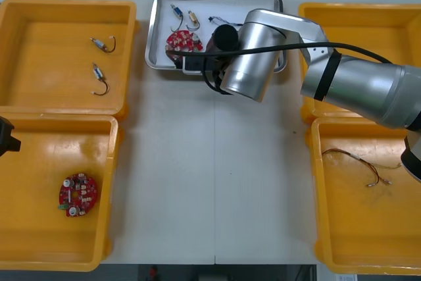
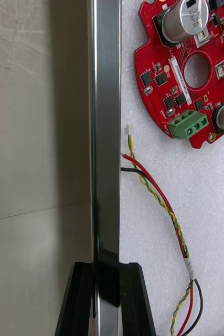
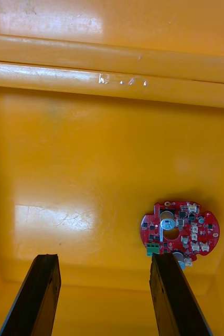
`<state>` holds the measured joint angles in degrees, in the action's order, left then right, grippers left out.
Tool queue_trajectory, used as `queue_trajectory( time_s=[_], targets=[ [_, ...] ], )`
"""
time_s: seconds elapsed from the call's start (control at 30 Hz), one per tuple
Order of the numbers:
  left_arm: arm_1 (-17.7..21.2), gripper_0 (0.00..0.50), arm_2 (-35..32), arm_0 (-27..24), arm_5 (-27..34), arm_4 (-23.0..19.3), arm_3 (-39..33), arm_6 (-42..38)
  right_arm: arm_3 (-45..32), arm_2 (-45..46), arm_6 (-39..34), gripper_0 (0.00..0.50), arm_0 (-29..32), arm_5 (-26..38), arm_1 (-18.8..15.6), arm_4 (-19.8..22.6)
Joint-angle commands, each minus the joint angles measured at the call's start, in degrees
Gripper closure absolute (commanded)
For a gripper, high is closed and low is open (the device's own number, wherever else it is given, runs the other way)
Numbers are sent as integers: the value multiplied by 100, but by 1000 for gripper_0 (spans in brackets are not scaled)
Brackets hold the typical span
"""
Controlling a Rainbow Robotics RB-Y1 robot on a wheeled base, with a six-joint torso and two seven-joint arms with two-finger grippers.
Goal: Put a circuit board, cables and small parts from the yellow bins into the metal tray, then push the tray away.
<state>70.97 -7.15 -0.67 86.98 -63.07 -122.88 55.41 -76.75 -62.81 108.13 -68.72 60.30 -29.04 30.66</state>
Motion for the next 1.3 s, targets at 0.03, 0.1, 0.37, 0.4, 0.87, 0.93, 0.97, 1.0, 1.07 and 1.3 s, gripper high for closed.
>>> queue_trajectory(
  time_s=[0.03,0.1,0.37,0.4,0.87,0.93,0.97,1.0,1.07,1.3],
  targets=[
    [259,0,-164,103,-58,58,-130,242,134,-56,253,500,-362,-334,21,10],
    [259,0,-164,103,-58,58,-130,242,160,-65,279,500,-362,-413,30,10],
    [259,0,-164,103,-58,58,-130,242,134,-65,420,322,-362,-440,21,28],
    [259,0,-164,103,-58,58,-130,242,125,-56,428,279,-362,-440,21,28],
    [259,0,-164,103,-58,58,-130,242,-745,524,630,0,-485,975,-190,511],
    [259,0,-164,103,-58,58,-130,242,-912,700,622,0,-485,1265,-252,704],
    [259,0,-164,103,-58,58,-130,242,-1017,841,595,0,-485,1485,-295,871],
    [259,0,-164,103,-58,58,-130,242,-1061,911,595,0,-485,1582,-313,950],
    [259,0,-164,103,-58,58,-130,242,-1193,1227,560,0,-485,2021,-401,1337],
    [259,0,-164,103,-58,58,-130,242,-1422,2071,103,0,-353,3085,-647,2128]
  ],
)
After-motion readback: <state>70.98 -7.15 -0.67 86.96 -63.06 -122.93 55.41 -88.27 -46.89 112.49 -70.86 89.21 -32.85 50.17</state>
